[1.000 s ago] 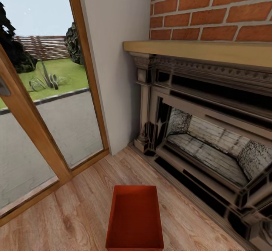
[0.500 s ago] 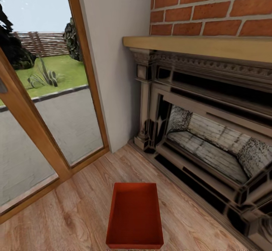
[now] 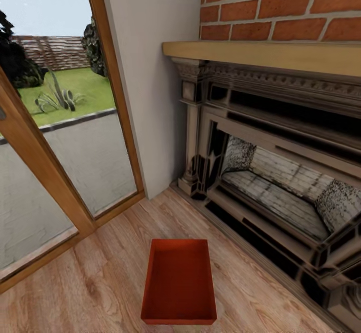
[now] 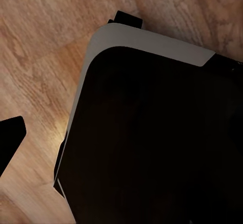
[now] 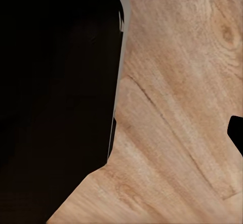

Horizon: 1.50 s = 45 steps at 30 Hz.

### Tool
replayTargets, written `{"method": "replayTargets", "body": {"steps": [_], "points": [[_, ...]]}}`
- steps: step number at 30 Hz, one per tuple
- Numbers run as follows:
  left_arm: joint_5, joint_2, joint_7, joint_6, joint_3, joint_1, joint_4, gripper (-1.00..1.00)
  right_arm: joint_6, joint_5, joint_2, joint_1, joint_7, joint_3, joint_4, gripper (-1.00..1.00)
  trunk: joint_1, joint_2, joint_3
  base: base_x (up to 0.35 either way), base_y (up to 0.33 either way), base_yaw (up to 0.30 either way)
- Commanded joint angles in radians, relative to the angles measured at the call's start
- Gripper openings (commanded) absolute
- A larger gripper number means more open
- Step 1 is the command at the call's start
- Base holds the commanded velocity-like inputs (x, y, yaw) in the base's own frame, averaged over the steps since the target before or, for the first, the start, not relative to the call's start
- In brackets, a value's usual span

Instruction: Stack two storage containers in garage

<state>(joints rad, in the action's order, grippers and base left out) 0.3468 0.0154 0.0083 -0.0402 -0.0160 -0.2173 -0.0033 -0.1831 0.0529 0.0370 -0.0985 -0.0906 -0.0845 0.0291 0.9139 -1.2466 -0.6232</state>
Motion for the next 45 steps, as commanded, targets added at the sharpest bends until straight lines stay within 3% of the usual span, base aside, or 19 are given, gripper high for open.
{"method": "replayTargets", "body": {"steps": [1, 45], "points": [[0.004, 0.000, 0.001, -0.003, -0.002, 0.000, 0.001, 1.00, -0.004, 0.006, 0.000, -0.001, -0.006, -0.008, 0.003, 1.00, 0.000, 0.000, -0.002, 0.000, 0.000, 0.000], [0.004, 0.000, 0.001, -0.003, -0.002, 0.000, 0.001, 1.00, -0.007, 0.005, -0.002, -0.001, -0.008, -0.008, 0.003, 1.00, 0.000, 0.000, -0.074, 0.000, 0.000, 0.000]]}}
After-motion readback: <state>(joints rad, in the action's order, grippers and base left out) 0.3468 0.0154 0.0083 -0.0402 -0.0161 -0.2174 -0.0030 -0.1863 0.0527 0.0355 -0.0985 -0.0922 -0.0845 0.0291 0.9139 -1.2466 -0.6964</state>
